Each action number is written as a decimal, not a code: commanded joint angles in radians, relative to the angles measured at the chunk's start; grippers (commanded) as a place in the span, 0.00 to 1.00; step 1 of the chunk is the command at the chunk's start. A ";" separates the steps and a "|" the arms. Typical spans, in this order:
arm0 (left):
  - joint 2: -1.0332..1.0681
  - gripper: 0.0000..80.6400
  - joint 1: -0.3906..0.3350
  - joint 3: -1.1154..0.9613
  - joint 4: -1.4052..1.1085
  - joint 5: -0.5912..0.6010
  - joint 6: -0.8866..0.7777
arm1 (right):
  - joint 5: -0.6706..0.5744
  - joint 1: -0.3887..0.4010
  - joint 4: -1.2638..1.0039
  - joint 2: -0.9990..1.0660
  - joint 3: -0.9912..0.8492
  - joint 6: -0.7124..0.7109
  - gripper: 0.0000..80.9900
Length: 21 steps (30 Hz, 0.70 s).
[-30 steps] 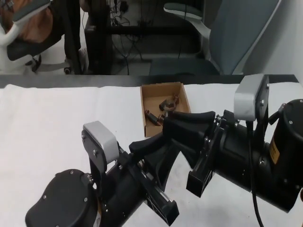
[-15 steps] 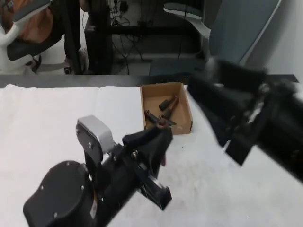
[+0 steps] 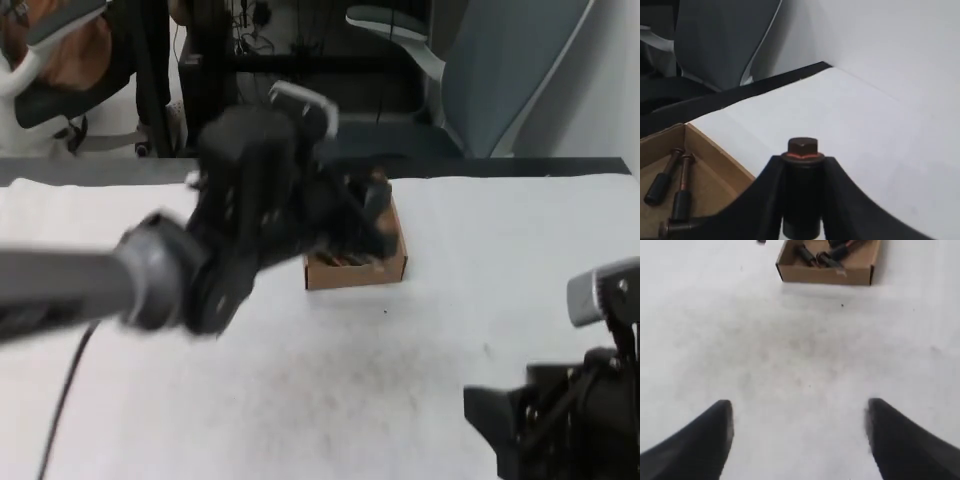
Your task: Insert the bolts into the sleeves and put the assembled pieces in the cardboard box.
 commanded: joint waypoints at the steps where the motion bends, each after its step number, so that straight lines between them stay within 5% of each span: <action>1: 0.123 0.02 0.031 -0.155 0.102 0.017 0.012 | -0.044 0.002 0.027 -0.006 -0.009 0.017 0.86; 6: 0.305 0.07 0.060 -0.323 0.160 0.020 0.014 | -0.099 0.002 0.024 -0.006 -0.009 0.017 0.86; 9: 0.370 0.47 0.077 -0.371 0.160 0.033 0.014 | -0.114 0.002 0.024 -0.006 -0.009 0.017 0.86; 10: 0.376 0.72 0.082 -0.378 0.157 0.036 0.014 | -0.121 0.002 0.024 -0.006 -0.009 0.017 0.86; 11: 0.375 0.87 0.084 -0.379 0.150 0.030 0.006 | -0.127 0.002 0.024 -0.006 -0.009 0.017 0.86; 19: 0.196 0.85 0.121 -0.373 0.169 0.008 -0.118 | -0.104 0.002 -0.054 -0.039 -0.009 -0.051 0.57; 21: 0.103 0.47 0.128 -0.347 0.167 0.048 -0.100 | -0.073 0.002 -0.086 -0.065 -0.009 -0.124 0.29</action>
